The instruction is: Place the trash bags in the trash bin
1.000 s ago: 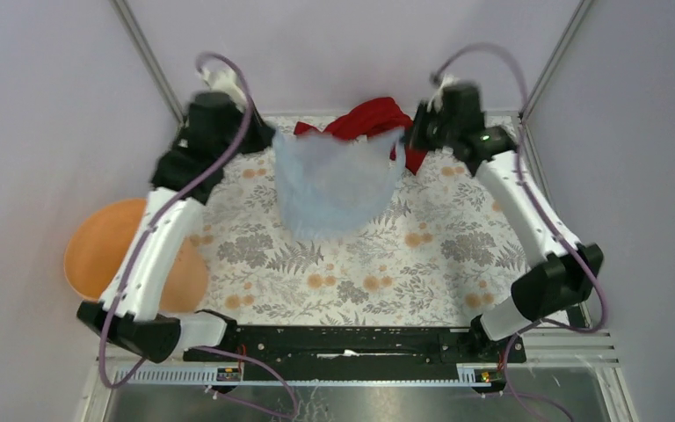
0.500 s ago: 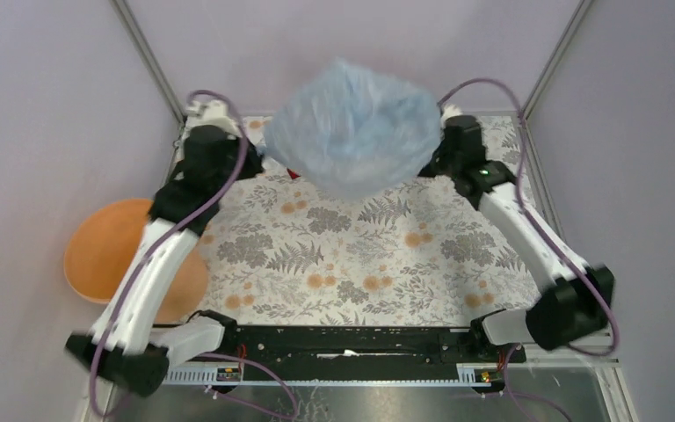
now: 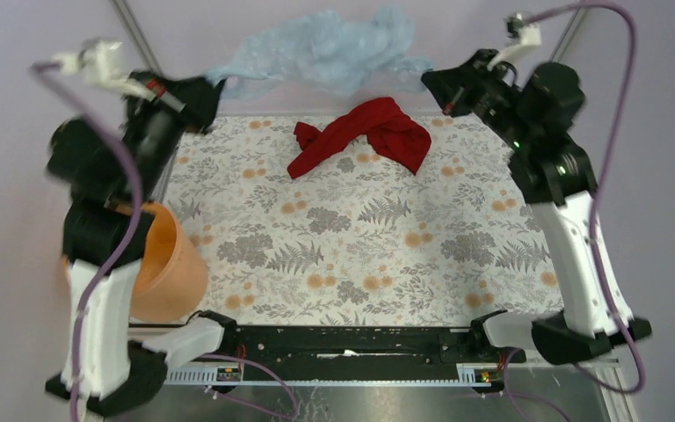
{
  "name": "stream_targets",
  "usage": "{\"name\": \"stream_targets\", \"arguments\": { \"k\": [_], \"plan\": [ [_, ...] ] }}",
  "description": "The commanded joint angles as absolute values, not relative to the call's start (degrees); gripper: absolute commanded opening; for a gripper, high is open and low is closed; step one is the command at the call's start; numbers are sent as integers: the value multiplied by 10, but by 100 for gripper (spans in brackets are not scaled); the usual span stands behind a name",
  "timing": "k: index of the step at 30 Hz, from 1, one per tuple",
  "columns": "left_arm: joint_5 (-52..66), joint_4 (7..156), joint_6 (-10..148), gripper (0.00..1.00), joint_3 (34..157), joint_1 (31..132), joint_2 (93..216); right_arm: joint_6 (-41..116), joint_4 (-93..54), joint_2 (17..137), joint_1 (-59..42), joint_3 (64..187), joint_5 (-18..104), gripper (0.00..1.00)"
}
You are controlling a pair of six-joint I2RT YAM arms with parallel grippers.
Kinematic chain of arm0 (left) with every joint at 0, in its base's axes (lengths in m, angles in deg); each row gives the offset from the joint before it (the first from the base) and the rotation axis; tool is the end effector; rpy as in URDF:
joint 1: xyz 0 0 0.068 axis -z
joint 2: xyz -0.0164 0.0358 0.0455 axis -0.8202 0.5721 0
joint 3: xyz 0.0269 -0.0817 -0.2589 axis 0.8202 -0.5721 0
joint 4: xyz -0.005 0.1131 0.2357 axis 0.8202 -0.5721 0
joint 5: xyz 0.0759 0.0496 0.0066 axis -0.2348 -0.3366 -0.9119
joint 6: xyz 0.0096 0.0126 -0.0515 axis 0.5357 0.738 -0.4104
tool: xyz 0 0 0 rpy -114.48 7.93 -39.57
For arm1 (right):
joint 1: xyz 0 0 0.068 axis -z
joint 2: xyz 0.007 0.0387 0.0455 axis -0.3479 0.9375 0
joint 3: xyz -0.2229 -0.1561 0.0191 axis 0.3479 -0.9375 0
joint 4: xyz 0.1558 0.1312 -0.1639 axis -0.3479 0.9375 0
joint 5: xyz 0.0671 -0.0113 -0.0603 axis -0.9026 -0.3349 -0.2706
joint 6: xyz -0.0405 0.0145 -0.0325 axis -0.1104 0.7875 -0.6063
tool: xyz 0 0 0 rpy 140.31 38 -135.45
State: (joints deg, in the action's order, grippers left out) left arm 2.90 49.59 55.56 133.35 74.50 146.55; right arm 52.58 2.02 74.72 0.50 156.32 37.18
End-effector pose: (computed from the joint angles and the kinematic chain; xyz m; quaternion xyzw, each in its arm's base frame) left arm 0.1583 -0.0583 0.5900 -0.0060 0.6284 -0.3153 0.7111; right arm 0.2486 0.0988 0.5482 -0.0777 0.6703 0.3361 0.6571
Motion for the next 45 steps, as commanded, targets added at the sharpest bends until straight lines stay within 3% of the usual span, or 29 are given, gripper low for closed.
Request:
{"name": "stream_targets", "arguments": {
  "k": [1,6,10,14,20,24,27,30,35,39,41,45],
  "plan": [
    [-13,540,533,0,1166,743,1379,528,-24,681,3,1460,348,0],
    [-55,459,493,0,923,743,1381,532,32,724,4,1260,346,0],
    [-6,417,501,0,882,742,1374,532,28,685,3,1165,331,0],
    [6,417,524,0,1007,742,1367,502,82,683,3,1296,366,0],
    [39,354,543,0,1326,741,1506,499,180,803,3,1649,359,0],
    [76,415,542,0,1418,742,1496,514,142,791,3,1720,349,0],
    [72,499,544,0,1320,742,1429,521,75,737,3,1651,335,0],
    [51,569,548,0,1141,742,1354,523,-8,684,3,1501,325,0],
    [15,495,520,0,836,742,1347,550,-62,683,3,1178,306,0],
    [48,506,498,0,714,741,1272,581,-82,679,3,1035,257,0],
    [28,525,491,0,733,742,1231,569,-77,650,3,1048,290,0],
    [38,494,528,0,942,742,1311,526,23,700,3,1281,302,0]
  ]
}}
